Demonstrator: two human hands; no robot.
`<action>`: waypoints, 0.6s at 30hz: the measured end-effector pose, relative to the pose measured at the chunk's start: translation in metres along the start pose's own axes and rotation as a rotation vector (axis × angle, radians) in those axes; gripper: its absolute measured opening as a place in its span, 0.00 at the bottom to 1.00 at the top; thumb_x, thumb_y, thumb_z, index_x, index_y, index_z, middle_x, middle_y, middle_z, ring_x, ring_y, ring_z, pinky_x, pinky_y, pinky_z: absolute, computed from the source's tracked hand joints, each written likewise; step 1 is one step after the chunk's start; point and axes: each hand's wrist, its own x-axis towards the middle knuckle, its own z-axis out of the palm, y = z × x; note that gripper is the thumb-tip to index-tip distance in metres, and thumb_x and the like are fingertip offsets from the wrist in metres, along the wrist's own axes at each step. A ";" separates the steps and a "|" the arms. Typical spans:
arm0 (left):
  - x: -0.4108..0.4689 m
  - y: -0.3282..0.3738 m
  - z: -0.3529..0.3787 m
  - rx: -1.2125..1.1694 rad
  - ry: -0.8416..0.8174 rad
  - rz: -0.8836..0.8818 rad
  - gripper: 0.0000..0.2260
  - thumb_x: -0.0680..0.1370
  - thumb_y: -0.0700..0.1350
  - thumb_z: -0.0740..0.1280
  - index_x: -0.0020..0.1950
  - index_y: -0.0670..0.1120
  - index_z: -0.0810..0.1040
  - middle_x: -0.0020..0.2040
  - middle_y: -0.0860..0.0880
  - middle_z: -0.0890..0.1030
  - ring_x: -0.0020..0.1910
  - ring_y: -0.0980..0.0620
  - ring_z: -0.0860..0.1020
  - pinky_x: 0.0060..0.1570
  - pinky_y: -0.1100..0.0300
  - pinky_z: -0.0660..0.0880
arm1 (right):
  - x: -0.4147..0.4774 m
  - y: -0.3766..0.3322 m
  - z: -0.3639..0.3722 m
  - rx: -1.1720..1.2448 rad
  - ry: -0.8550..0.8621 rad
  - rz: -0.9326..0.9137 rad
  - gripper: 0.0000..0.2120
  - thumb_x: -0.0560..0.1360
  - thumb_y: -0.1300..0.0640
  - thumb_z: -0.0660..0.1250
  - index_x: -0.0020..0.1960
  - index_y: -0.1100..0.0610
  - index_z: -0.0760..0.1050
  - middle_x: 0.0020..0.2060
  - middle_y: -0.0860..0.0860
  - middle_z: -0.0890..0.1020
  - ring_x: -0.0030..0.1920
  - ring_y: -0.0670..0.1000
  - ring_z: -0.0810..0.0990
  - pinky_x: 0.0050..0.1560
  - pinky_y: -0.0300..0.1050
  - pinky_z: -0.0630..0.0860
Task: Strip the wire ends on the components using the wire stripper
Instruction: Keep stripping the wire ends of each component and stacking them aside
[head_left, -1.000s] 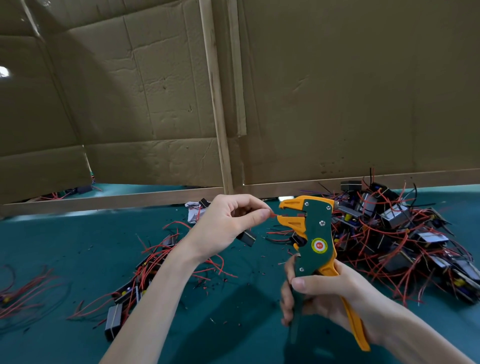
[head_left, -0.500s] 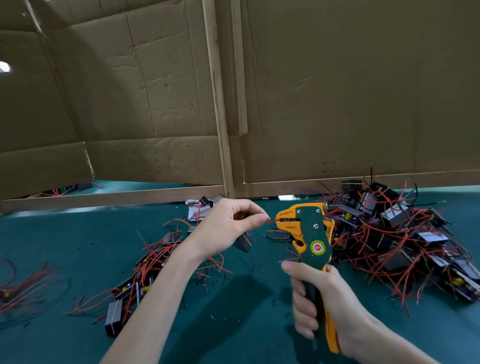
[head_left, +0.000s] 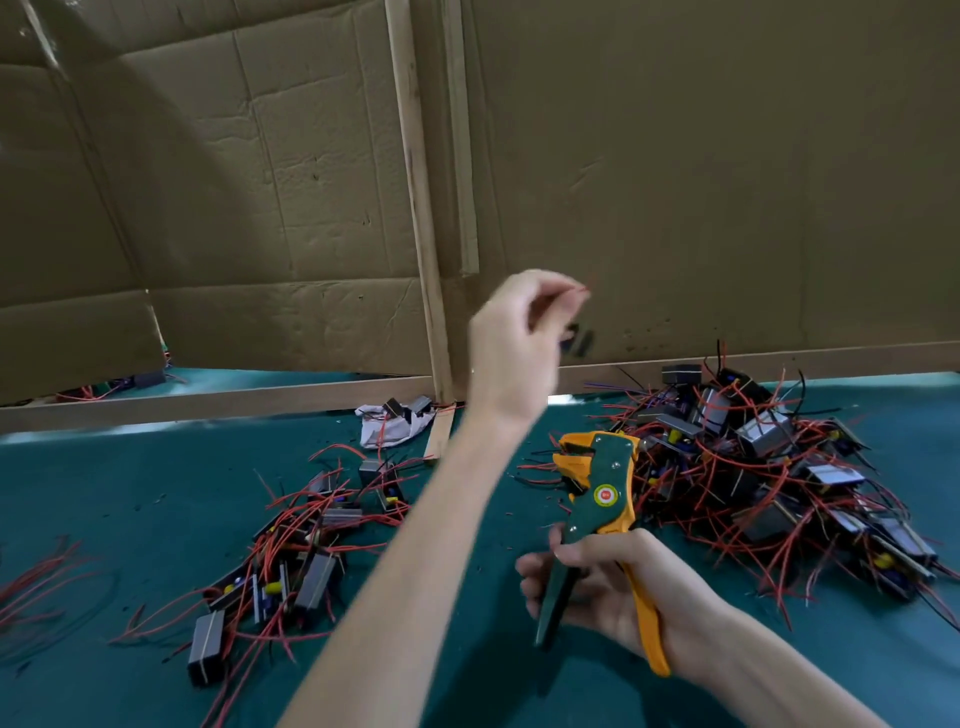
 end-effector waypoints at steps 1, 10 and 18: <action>0.001 0.005 0.020 -0.032 -0.026 0.002 0.03 0.78 0.38 0.67 0.49 0.41 0.80 0.45 0.45 0.82 0.43 0.49 0.80 0.46 0.59 0.78 | 0.001 0.000 0.000 0.010 0.007 0.002 0.11 0.60 0.72 0.66 0.43 0.65 0.74 0.41 0.68 0.82 0.36 0.63 0.84 0.37 0.55 0.83; -0.039 0.000 0.042 -0.016 -0.728 -0.104 0.11 0.80 0.37 0.63 0.60 0.44 0.80 0.62 0.47 0.79 0.64 0.54 0.74 0.66 0.62 0.70 | 0.004 -0.006 -0.009 0.091 0.011 -0.044 0.15 0.59 0.72 0.66 0.46 0.67 0.76 0.38 0.67 0.81 0.34 0.63 0.83 0.34 0.56 0.82; -0.030 -0.091 -0.101 0.889 -0.272 -0.466 0.14 0.80 0.38 0.58 0.61 0.49 0.78 0.60 0.47 0.79 0.52 0.48 0.78 0.52 0.53 0.75 | 0.006 -0.005 -0.014 0.095 0.037 -0.052 0.08 0.63 0.69 0.67 0.42 0.65 0.75 0.38 0.64 0.80 0.38 0.64 0.82 0.39 0.57 0.82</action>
